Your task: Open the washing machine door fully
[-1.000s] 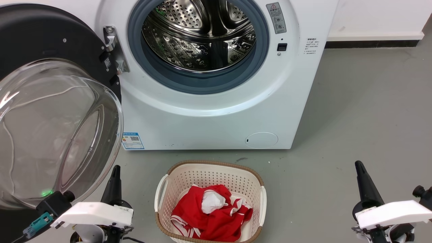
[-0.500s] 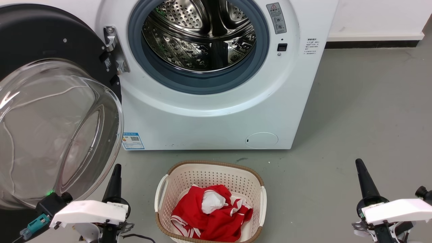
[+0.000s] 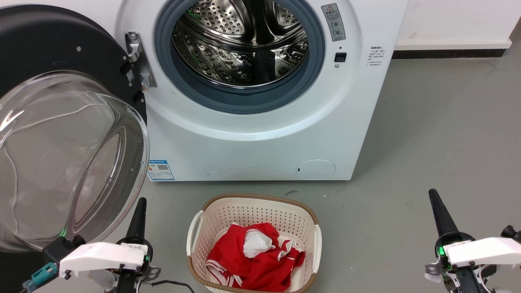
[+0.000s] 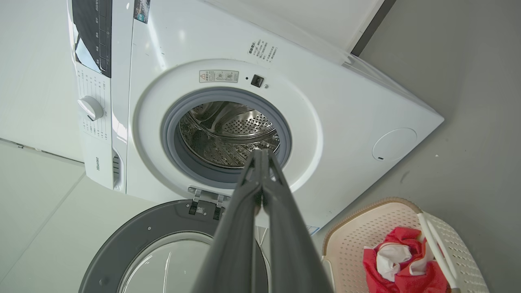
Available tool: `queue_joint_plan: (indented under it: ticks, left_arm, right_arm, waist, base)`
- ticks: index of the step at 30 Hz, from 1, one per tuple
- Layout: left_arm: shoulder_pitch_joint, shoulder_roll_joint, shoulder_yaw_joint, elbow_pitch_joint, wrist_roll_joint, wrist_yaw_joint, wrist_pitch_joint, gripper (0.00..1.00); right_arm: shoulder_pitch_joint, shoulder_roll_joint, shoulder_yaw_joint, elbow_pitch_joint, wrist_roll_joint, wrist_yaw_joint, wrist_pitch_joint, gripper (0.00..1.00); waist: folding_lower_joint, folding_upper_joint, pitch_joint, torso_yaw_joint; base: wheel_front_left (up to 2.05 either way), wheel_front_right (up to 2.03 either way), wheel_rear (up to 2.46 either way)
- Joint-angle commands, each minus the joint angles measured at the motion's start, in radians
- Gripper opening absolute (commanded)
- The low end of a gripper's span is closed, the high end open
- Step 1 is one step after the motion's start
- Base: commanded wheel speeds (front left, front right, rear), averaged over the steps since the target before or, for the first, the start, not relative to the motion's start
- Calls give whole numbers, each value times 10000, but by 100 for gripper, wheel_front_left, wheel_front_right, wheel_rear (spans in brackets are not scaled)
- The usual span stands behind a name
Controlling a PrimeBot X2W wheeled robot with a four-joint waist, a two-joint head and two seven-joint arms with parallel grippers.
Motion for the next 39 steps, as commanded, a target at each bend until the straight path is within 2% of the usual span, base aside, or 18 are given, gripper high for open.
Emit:
queue_joint_plan:
  ticks: [1, 39]
  left_arm:
    - [-198, -23, 47, -38, -237, -84, 71, 0]
    - [-255, -283, 477, 176, -3344, -396, 897, 0]
  right_arm:
    - [-203, -49, -30, -22, 269, 0, 62, 0]
    - [-502, -28, -195, 460, 3722, -1, 649, 0]
  waist:
    - [0, 0, -1, 1]
    - [0, 0, -25, 20]
  base:
    - [0, 0, 0]
    - [0, 0, 0]
